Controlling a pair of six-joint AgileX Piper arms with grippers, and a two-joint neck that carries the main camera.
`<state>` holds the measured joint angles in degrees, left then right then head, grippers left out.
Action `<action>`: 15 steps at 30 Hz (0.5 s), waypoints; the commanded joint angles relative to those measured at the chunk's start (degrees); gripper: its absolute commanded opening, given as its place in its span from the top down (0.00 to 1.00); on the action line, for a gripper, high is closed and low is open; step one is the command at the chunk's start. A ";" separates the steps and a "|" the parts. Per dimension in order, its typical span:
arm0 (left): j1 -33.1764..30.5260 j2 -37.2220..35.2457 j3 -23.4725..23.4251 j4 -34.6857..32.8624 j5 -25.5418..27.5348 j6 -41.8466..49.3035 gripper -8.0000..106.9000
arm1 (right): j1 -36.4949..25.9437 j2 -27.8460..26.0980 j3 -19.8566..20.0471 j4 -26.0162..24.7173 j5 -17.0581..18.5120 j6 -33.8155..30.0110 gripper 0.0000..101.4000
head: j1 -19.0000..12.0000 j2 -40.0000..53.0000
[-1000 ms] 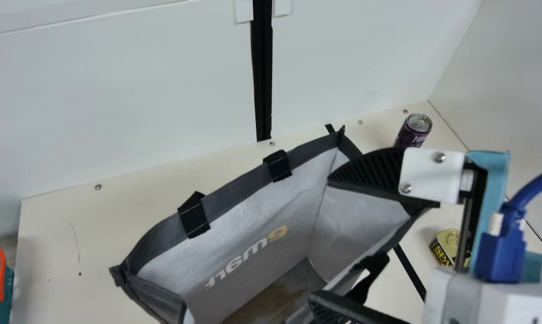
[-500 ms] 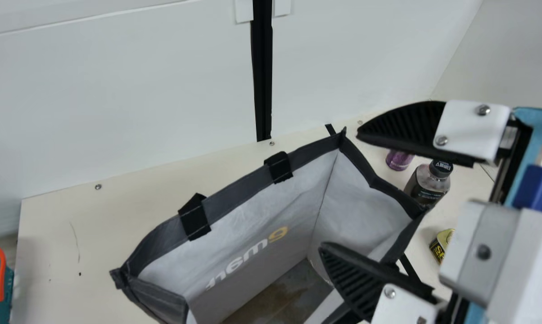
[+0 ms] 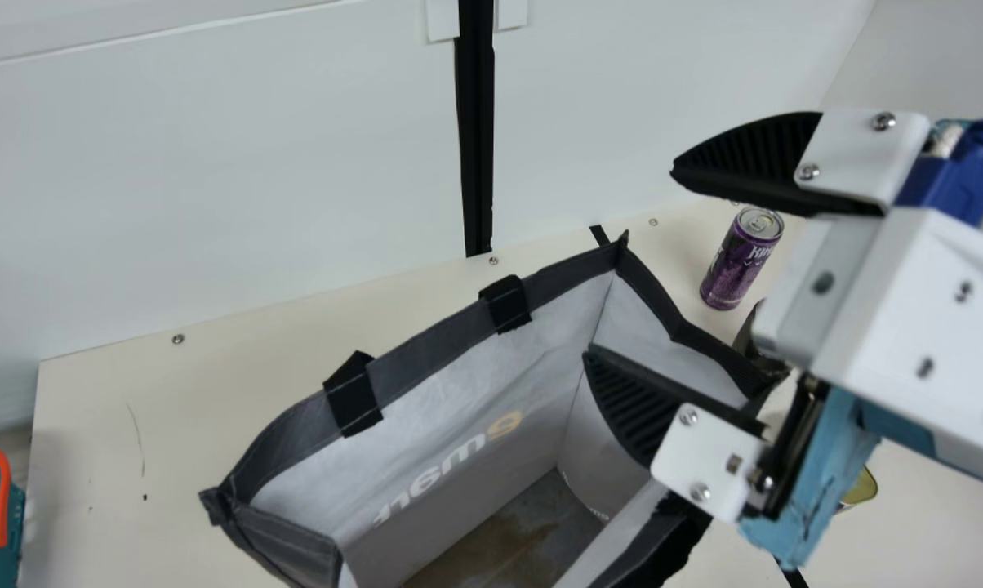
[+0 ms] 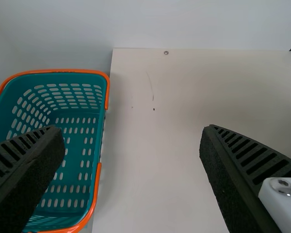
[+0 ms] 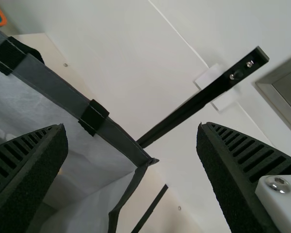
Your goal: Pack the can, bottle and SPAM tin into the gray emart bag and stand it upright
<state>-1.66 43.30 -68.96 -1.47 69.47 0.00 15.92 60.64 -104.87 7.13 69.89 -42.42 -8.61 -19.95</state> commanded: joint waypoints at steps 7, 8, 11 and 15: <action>0.00 0.00 0.00 0.00 0.00 0.00 0.15 | -9.07 1.72 -0.34 4.84 0.01 -2.56 0.06 | -1.39 -0.05; 0.00 0.00 0.00 0.00 0.00 0.00 0.15 | -10.02 1.92 -0.32 5.35 0.01 -2.82 0.06 | -1.39 -0.05; 0.00 0.00 0.00 0.00 0.00 0.00 0.15 | -12.84 2.51 -0.22 6.77 0.01 -3.53 0.06 | -1.39 -0.05; 0.00 0.00 0.00 0.00 0.00 0.00 0.15 | -16.34 3.26 -0.14 8.28 0.01 -4.17 0.06 | -1.39 -0.05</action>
<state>-1.66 43.30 -68.96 -1.47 69.47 0.00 0.95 63.81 -105.13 14.90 69.85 -46.48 -8.70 -19.95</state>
